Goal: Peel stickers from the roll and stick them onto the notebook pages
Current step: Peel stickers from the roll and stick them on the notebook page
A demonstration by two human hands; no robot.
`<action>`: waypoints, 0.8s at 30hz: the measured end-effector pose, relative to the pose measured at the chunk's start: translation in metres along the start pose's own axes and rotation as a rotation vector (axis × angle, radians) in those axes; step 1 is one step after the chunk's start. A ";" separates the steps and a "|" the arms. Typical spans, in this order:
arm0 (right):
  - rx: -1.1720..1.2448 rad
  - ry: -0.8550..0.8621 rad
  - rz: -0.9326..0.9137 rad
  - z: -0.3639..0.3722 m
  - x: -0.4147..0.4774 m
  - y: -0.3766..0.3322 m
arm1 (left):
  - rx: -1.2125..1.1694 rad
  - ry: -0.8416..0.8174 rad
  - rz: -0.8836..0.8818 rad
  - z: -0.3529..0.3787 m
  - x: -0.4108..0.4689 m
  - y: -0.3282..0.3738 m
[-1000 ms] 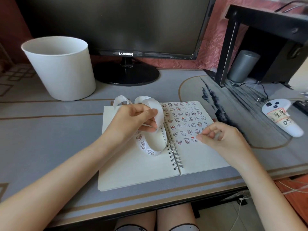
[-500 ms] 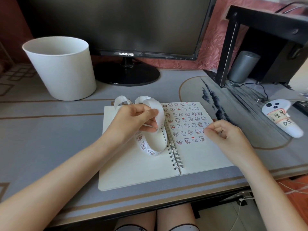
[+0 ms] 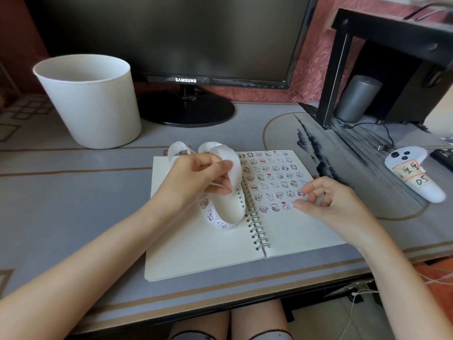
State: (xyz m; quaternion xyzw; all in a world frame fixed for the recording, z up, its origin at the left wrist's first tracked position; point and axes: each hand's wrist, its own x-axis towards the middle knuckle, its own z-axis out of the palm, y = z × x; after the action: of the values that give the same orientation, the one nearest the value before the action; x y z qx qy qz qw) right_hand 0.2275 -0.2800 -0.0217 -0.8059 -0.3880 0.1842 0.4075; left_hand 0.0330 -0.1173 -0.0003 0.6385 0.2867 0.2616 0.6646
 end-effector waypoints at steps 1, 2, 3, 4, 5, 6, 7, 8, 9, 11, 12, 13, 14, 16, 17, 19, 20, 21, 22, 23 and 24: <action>-0.004 -0.012 -0.002 -0.001 0.001 0.000 | -0.004 0.000 0.003 0.000 0.000 0.000; -0.015 -0.021 -0.004 -0.002 0.001 0.000 | -0.007 -0.001 0.005 0.000 0.000 0.000; -0.021 -0.019 -0.007 -0.003 0.002 0.001 | -0.011 -0.002 0.008 0.000 0.000 0.000; -0.012 0.000 -0.015 -0.003 0.003 0.001 | -0.014 -0.005 0.012 0.000 0.000 0.000; 0.014 0.036 -0.034 -0.002 0.003 0.000 | -0.015 -0.008 0.016 0.000 0.000 -0.001; 0.047 0.079 -0.069 0.000 0.003 -0.003 | -0.012 -0.011 0.021 0.000 0.000 -0.001; 0.079 0.112 -0.117 0.003 0.002 -0.008 | -0.006 -0.013 0.026 0.000 0.000 -0.001; 0.110 0.122 -0.167 0.007 0.001 -0.014 | 0.000 -0.013 0.032 0.000 0.001 -0.002; 0.134 0.104 -0.215 0.013 0.000 -0.021 | 0.005 -0.014 0.037 -0.001 0.001 -0.002; 0.158 0.026 -0.297 0.025 -0.001 -0.035 | 0.016 -0.019 0.048 -0.001 0.001 -0.002; 0.164 -0.011 -0.332 0.031 0.000 -0.041 | 0.021 -0.023 0.054 -0.001 0.002 -0.002; 0.176 -0.038 -0.363 0.037 0.000 -0.047 | 0.025 -0.028 0.061 -0.002 0.002 -0.002; 0.195 -0.056 -0.381 0.042 0.002 -0.053 | 0.026 -0.031 0.067 -0.002 0.002 -0.003; 0.242 -0.076 -0.386 0.051 0.004 -0.061 | 0.018 -0.034 0.076 -0.002 0.002 -0.002; 0.260 -0.081 -0.382 0.054 0.005 -0.063 | 0.013 -0.036 0.079 -0.002 0.002 -0.002; 0.280 -0.088 -0.370 0.057 0.008 -0.064 | 0.007 -0.040 0.086 -0.003 0.002 -0.001; 0.299 -0.093 -0.362 0.058 0.010 -0.064 | 0.002 -0.043 0.089 -0.003 0.001 -0.001; 0.328 -0.103 -0.353 0.058 0.010 -0.064 | -0.004 -0.043 0.092 -0.002 0.001 -0.001; 0.364 -0.115 -0.344 0.058 0.011 -0.064 | -0.007 -0.040 0.096 -0.002 0.001 -0.001; 0.400 -0.122 -0.340 0.059 0.011 -0.064 | -0.011 -0.034 0.102 -0.001 0.001 0.000; 0.427 -0.120 -0.338 0.059 0.012 -0.065 | -0.019 -0.029 0.109 -0.001 0.001 0.000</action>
State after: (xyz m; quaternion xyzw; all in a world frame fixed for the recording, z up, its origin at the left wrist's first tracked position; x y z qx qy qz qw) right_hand 0.1679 -0.2169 -0.0054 -0.6133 -0.4929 0.2386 0.5692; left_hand 0.0330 -0.1164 -0.0002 0.6504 0.2395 0.2909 0.6596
